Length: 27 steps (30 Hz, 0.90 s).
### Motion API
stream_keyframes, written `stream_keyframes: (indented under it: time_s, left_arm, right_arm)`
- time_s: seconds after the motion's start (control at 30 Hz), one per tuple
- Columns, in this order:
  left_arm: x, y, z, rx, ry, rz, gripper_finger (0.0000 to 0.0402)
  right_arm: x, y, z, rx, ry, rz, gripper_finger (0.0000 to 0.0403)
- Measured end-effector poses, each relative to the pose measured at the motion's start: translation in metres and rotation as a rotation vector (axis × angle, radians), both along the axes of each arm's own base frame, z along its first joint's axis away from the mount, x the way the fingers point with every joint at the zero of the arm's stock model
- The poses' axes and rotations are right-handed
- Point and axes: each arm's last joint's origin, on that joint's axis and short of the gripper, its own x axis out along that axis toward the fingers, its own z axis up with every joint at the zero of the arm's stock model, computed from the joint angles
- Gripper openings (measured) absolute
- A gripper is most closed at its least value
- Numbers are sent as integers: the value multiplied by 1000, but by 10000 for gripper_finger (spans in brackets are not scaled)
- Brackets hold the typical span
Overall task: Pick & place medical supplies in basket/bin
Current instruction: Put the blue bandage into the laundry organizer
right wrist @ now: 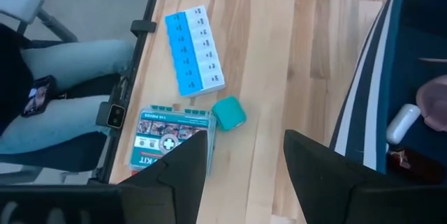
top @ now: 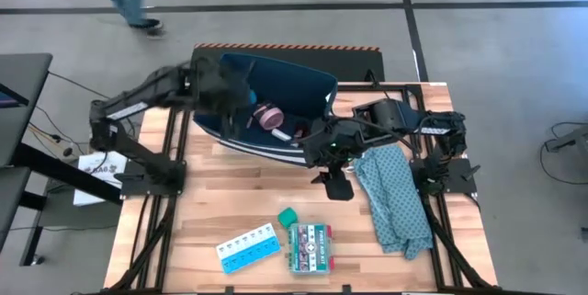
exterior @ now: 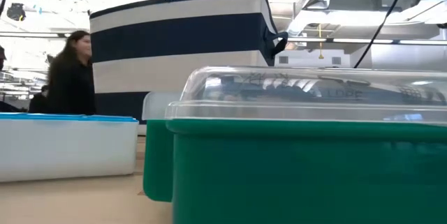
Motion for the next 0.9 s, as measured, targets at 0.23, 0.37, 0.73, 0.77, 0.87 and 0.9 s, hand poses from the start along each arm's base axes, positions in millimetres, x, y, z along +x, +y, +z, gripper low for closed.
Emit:
stream_keyframes:
  time_s: [0.23,0.37,0.73,0.77,0.87,0.9]
  left_arm:
    - [21,83,-30,-172,3,82,4]
    - [38,125,-70,-261,124,132,4]
    - [92,191,-187,-443,269,35,4]
    - [93,191,-196,-468,301,31,4]
    - [98,189,-211,-486,345,-6,5]
    - [99,188,-211,-485,351,-18,6]
  right_arm:
    - [0,1,0,0,2,4,180]
    - [0,1,0,-1,2,2,182]
    - [0,1,0,0,1,-1,181]
    - [0,1,0,3,3,-6,182]
    - [-1,1,0,16,14,-27,183]
    - [-1,1,0,16,15,-28,183]
